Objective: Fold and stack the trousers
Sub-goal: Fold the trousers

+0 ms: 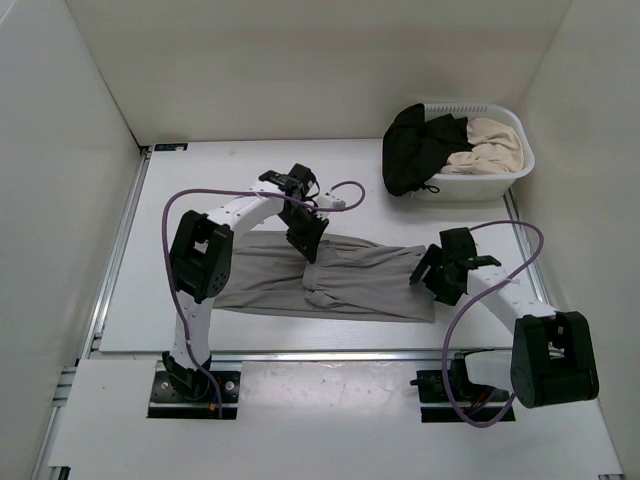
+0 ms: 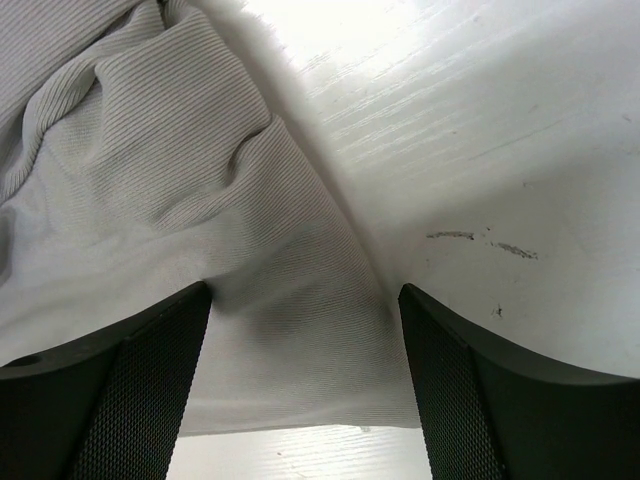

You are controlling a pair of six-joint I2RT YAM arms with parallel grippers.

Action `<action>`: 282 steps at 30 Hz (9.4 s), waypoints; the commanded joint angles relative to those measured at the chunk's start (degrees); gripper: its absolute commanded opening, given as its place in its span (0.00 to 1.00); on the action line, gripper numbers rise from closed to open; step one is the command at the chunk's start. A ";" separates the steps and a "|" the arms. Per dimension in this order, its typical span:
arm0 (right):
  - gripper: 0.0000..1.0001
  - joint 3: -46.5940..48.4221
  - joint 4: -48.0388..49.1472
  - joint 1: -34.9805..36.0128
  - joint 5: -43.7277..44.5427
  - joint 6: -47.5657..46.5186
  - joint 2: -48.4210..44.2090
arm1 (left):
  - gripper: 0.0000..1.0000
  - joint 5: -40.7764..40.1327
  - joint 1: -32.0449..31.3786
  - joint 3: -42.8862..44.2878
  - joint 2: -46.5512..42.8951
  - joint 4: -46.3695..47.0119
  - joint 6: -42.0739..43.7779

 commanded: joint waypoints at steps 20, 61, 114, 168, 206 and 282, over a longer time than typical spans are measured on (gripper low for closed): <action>0.10 5.90 0.07 -2.18 -4.65 -10.91 12.67 | 0.37 -3.75 1.80 2.06 3.14 2.95 -1.51; 0.00 56.17 -45.38 16.60 23.20 -5.84 9.93 | 0.48 2.48 19.65 -19.21 -6.45 5.06 5.51; 0.66 25.08 -14.91 32.73 20.07 14.23 6.87 | 0.78 -3.02 3.50 -8.73 -17.93 -6.11 14.04; 0.61 17.59 -7.93 16.02 6.95 9.12 16.98 | 1.00 -9.39 -11.56 -29.51 -35.10 3.48 26.71; 0.63 3.09 -1.43 11.80 -8.86 0.68 -1.57 | 1.00 -0.49 13.67 -14.39 -10.68 10.08 19.85; 0.99 46.42 -37.73 -30.74 2.04 -24.19 9.59 | 1.00 -11.66 60.69 -26.07 -30.52 1.64 7.54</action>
